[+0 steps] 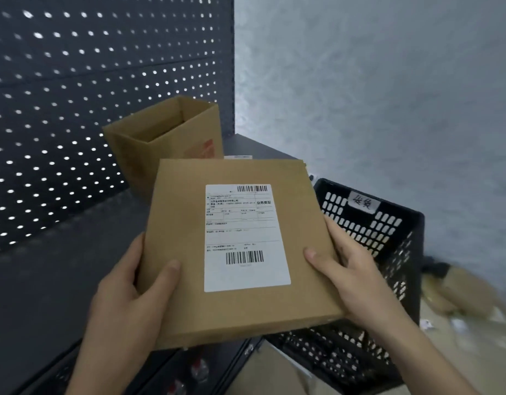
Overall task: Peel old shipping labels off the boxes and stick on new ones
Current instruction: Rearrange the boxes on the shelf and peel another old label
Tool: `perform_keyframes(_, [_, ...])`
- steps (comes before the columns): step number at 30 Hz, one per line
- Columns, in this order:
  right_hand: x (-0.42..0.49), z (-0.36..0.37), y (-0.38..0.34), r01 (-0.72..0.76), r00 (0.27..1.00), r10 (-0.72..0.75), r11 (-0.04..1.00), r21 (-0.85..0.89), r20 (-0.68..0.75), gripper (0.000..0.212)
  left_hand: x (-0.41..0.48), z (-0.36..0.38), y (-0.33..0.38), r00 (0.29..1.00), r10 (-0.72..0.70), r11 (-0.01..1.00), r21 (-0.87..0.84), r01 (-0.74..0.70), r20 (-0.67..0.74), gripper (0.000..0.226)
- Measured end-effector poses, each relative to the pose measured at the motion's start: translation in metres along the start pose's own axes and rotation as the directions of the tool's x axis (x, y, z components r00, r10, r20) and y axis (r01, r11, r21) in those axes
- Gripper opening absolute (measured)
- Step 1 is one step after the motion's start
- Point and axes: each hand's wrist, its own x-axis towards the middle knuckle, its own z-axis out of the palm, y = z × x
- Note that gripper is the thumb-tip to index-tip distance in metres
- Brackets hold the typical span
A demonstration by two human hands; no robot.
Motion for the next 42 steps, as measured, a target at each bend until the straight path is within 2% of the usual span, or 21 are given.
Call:
perform_keyframes(8, [-0.010, -0.113, 0.046, -0.117, 0.957, 0.114, 0.993, 0.004, -0.267, 0.048, 0.025, 0.140, 0.014, 0.964, 0.044, 0.999, -0.008, -0.044, 0.264, 0.033])
perform_keyframes(15, [0.001, -0.161, 0.095, -0.264, 0.860, 0.239, 0.964, 0.007, -0.451, 0.043, 0.067, 0.239, 0.000, 0.897, 0.042, 0.998, 0.024, -0.058, 0.439, 0.033])
perform_keyframes(18, [0.012, -0.166, 0.118, -0.340, 0.797, 0.314, 0.939, 0.046, -0.516, 0.047, 0.092, 0.269, -0.017, 0.868, 0.008, 0.998, 0.048, -0.036, 0.496, 0.031])
perform_keyframes(21, [0.024, -0.164, 0.140, -0.415, 0.737, 0.374, 0.908, 0.060, -0.563, 0.056, 0.118, 0.294, -0.039, 0.832, -0.019, 0.996, 0.084, -0.033, 0.554, 0.049])
perform_keyframes(23, [0.032, -0.160, 0.154, -0.460, 0.702, 0.406, 0.886, 0.062, -0.585, 0.059, 0.135, 0.308, -0.054, 0.807, -0.035, 0.995, 0.099, -0.029, 0.590, 0.058])
perform_keyframes(31, [0.058, -0.142, 0.207, -0.611, 0.575, 0.557, 0.779, 0.137, -0.599, 0.067, 0.170, 0.342, -0.116, 0.711, -0.082, 0.985, 0.168, -0.051, 0.699, 0.051])
perform_keyframes(34, [0.064, -0.142, 0.223, -0.646, 0.559, 0.598, 0.748, 0.150, -0.574, 0.068, 0.171, 0.352, -0.134, 0.692, -0.130, 0.974, 0.221, -0.045, 0.710, 0.050])
perform_keyframes(42, [0.070, -0.150, 0.261, -0.709, 0.541, 0.667, 0.689, 0.148, -0.512, 0.071, 0.173, 0.374, -0.164, 0.647, -0.227, 0.953, 0.303, -0.007, 0.728, 0.067])
